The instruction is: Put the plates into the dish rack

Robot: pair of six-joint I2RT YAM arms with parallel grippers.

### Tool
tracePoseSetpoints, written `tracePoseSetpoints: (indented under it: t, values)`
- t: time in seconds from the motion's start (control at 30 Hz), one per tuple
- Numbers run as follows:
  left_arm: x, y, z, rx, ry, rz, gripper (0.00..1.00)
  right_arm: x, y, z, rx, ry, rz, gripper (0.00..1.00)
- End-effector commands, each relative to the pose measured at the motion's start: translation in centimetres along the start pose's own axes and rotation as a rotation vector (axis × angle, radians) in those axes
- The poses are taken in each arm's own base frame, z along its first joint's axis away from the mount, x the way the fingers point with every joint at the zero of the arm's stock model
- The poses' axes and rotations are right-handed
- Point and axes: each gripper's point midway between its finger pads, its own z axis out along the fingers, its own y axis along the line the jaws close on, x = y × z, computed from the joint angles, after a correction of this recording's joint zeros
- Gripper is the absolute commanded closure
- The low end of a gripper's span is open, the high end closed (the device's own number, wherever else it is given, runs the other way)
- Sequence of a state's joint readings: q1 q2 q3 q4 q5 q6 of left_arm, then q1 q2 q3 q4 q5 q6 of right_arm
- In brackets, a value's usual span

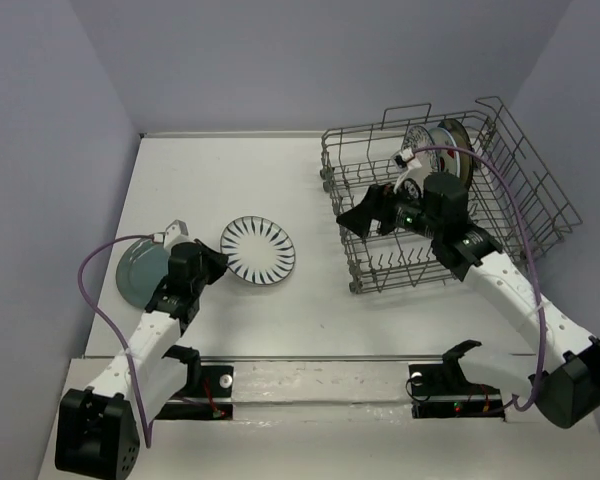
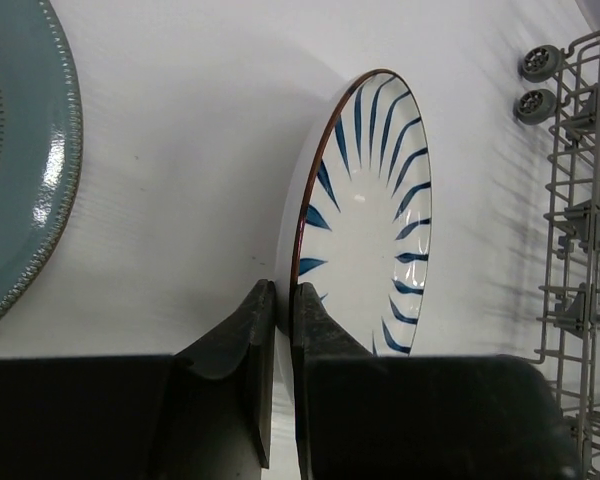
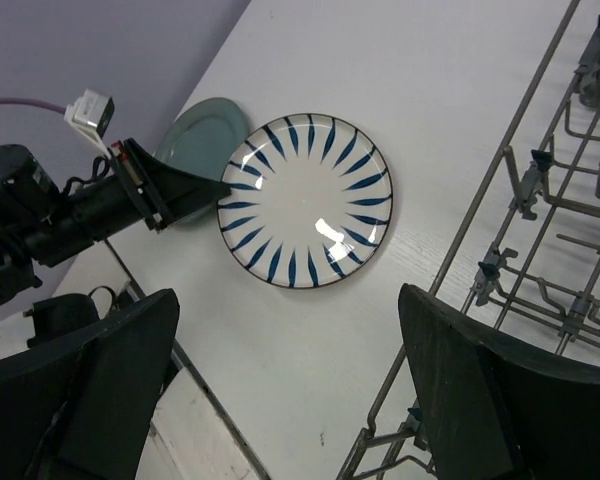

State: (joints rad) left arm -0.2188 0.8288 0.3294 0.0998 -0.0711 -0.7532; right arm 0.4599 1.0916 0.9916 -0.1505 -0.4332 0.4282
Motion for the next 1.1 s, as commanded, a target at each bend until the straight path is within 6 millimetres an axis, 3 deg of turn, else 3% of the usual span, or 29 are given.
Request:
tracePoseSetpoints:
  t: [0.0, 0.3, 0.47, 0.73, 0.87, 1.07]
  values:
    - [-5.5, -7.2, -2.3, 0.246, -0.148, -0.023, 0.94, -1.6, 1.9, 1.1, -0.078, -0.007, -0.073, 0.04]
    - [-6.8, -9.8, -4.7, 0.355, -0.167, -0.013, 0.94, 0.5, 2.3, 4.3, -0.120, 0.093, -0.090, 0.04]
    - [-7.6, -10.9, -5.7, 0.390, -0.182, -0.012, 0.94, 0.7, 2.4, 6.1, -0.154, 0.134, -0.113, 0.04]
    - [-8.1, -12.1, -6.8, 0.439, -0.179, -0.010, 0.94, 2.5, 0.1, 10.8, -0.171, 0.251, -0.158, 0.04]
    - [-9.7, -14.0, -8.7, 0.493, -0.203, -0.002, 0.94, 2.1, -0.7, 12.8, -0.170, 0.272, -0.193, 0.03]
    - [-10.3, -16.5, -11.1, 0.594, -0.177, -0.004, 0.94, 2.1, -1.7, 15.2, -0.177, 0.298, -0.224, 0.01]
